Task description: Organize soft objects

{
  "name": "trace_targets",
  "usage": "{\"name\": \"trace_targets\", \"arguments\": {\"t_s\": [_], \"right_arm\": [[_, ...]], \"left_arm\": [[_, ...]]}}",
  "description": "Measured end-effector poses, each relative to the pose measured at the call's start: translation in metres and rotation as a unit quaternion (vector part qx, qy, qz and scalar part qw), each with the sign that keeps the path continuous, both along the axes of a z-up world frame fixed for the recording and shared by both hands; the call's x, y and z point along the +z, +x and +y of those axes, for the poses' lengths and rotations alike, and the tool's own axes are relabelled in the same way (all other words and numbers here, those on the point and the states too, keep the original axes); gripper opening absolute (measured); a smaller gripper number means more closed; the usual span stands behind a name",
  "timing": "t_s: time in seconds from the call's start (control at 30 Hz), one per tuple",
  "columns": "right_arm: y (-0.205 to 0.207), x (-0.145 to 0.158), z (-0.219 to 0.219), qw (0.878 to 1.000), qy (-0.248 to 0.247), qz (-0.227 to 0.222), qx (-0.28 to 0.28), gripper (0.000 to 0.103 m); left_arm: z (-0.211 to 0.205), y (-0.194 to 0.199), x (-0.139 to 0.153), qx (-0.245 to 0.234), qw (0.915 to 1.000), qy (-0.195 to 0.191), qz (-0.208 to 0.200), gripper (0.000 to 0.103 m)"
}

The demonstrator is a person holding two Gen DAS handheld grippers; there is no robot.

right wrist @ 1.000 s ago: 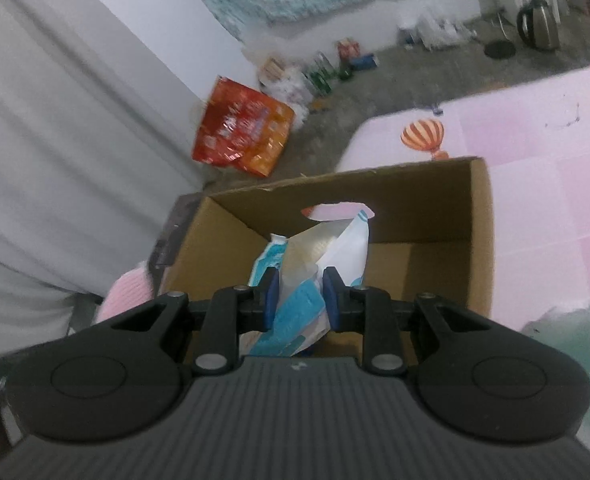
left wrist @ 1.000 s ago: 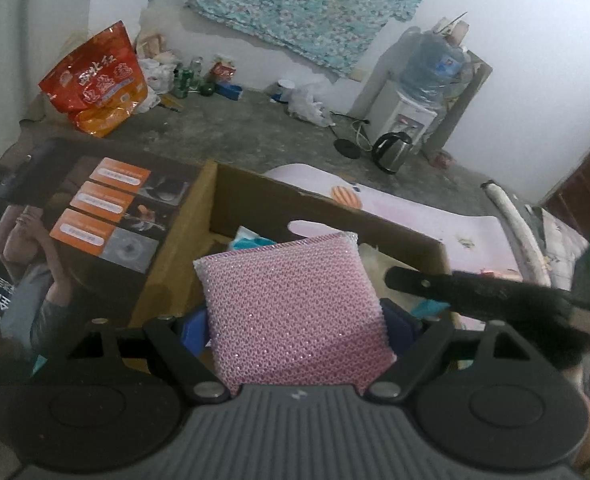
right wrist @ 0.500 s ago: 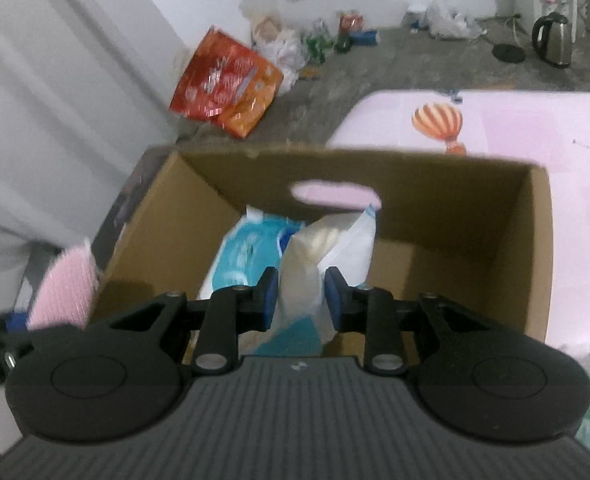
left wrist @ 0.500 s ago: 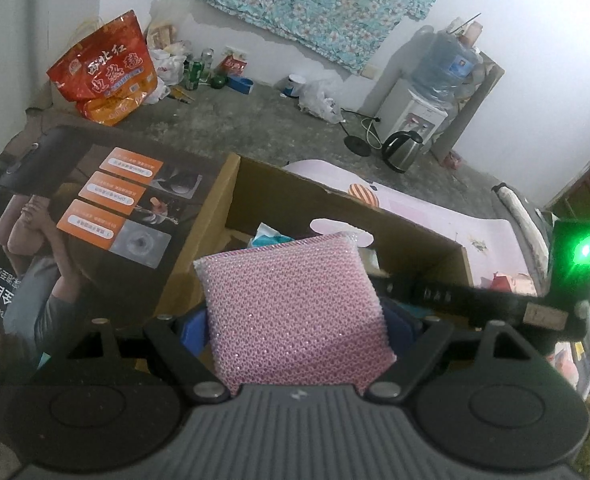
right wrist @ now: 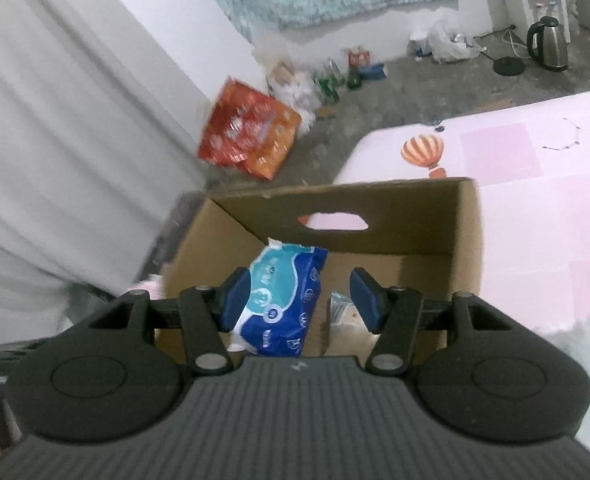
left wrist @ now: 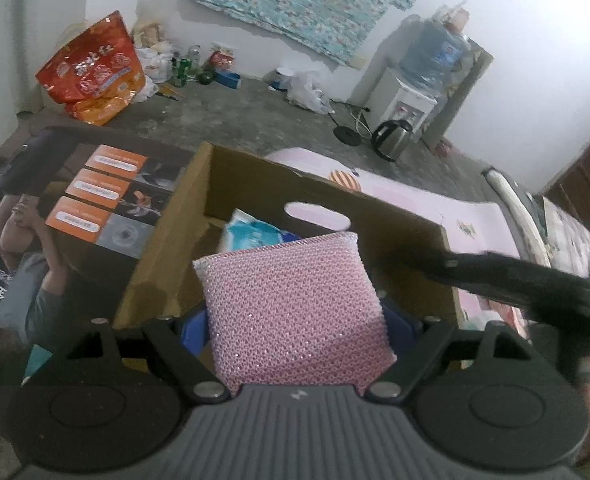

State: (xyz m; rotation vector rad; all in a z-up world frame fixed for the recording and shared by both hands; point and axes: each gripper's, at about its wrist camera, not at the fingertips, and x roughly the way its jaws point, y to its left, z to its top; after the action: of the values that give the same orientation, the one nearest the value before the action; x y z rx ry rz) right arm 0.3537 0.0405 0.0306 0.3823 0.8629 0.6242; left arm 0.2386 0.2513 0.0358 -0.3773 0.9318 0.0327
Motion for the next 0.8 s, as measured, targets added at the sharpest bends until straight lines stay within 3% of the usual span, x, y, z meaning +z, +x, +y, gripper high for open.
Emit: {"name": "trace_targets", "arguments": {"t_s": [0.23,0.43,0.7,0.8], "right_arm": [[-0.059,0.004,-0.079,0.998,0.060,-0.023,-0.027,0.055],[-0.110,-0.024,-0.138,0.995,0.083,-0.023,-0.042,0.055],[-0.151,-0.087,-0.195,0.986,0.142,0.025,-0.087,0.055],[-0.158,-0.094,-0.204,0.983,0.157,0.023,-0.094,0.055]], "left_arm": [[-0.043,0.013,-0.026,-0.056,0.9975,0.016,0.038,0.085],[-0.067,0.026,-0.037,-0.087,0.9949,0.030,0.040,0.085],[-0.072,0.055,-0.051,-0.042,0.9932,-0.106,0.022,0.085],[-0.079,0.065,-0.062,-0.023,0.9935,-0.107,0.030,0.085]]}}
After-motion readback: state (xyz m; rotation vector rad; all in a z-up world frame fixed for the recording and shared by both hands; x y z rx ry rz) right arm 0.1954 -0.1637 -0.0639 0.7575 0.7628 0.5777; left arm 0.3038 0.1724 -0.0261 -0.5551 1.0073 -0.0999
